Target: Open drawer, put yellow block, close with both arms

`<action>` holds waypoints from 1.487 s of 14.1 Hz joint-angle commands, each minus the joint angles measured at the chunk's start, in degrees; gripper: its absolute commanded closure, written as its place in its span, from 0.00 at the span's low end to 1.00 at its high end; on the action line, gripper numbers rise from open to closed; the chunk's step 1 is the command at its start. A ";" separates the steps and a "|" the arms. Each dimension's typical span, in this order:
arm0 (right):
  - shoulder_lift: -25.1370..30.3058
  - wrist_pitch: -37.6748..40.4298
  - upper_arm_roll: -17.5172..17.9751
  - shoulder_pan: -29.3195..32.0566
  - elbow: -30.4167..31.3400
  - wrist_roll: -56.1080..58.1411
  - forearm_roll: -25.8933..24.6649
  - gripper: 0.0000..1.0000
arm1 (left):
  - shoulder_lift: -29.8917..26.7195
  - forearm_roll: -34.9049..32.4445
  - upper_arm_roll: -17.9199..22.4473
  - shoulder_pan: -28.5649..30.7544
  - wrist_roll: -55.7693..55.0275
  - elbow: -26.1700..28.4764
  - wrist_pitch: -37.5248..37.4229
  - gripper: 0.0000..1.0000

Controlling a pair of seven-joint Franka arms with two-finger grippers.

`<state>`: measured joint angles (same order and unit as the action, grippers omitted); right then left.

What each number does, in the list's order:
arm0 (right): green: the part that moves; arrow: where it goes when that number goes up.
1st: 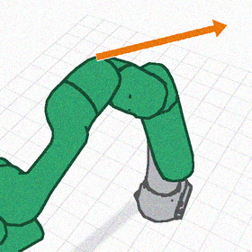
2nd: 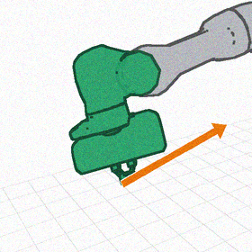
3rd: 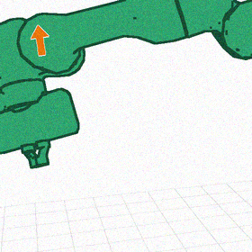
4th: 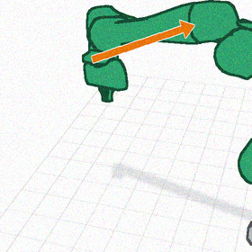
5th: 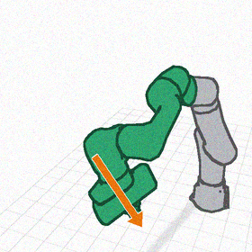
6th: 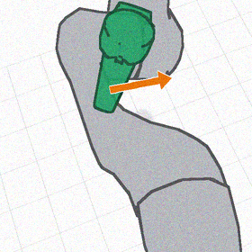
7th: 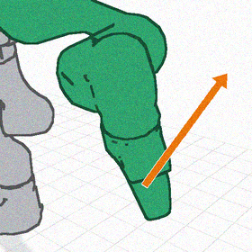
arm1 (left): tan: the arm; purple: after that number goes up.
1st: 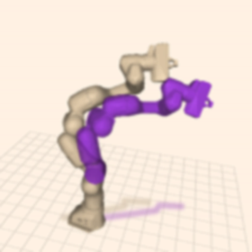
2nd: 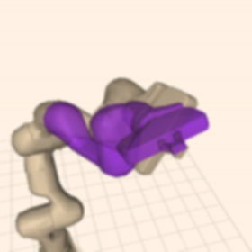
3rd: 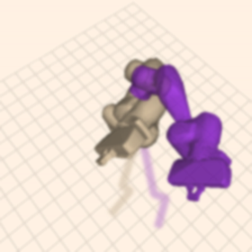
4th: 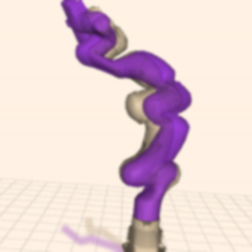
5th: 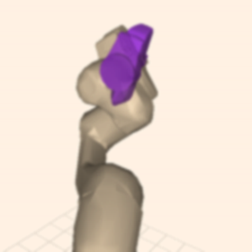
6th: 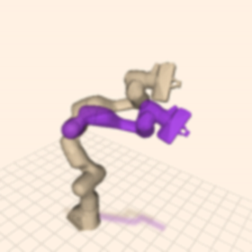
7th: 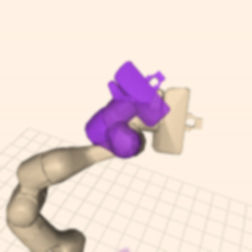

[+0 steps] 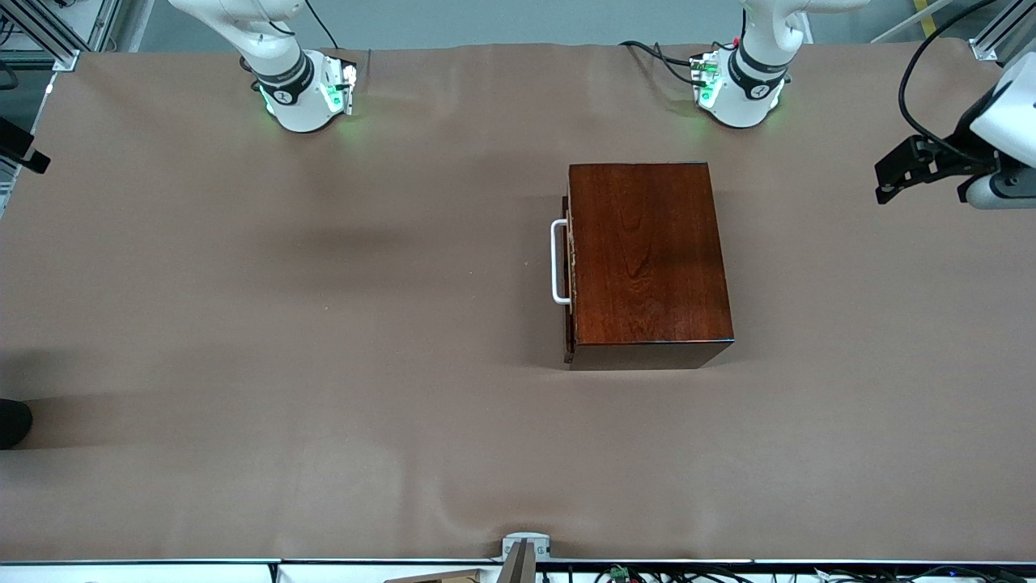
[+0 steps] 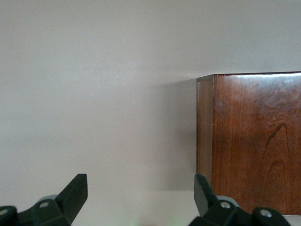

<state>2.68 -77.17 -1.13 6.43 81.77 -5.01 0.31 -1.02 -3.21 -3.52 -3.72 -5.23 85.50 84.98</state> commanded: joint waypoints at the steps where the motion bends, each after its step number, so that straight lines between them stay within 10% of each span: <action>1: -0.04 0.53 0.77 0.86 -0.73 0.27 0.39 0.00 | -2.67 1.28 -0.61 1.52 1.62 2.56 1.24 0.00; 21: -0.21 1.76 0.69 0.95 -0.29 -0.09 -0.31 0.00 | -1.88 0.40 -0.26 4.07 6.19 0.10 -0.96 0.00</action>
<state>2.49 -75.68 -1.14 6.44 81.78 -5.04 0.31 -2.30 -3.21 -3.32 -1.01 -1.05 85.60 84.79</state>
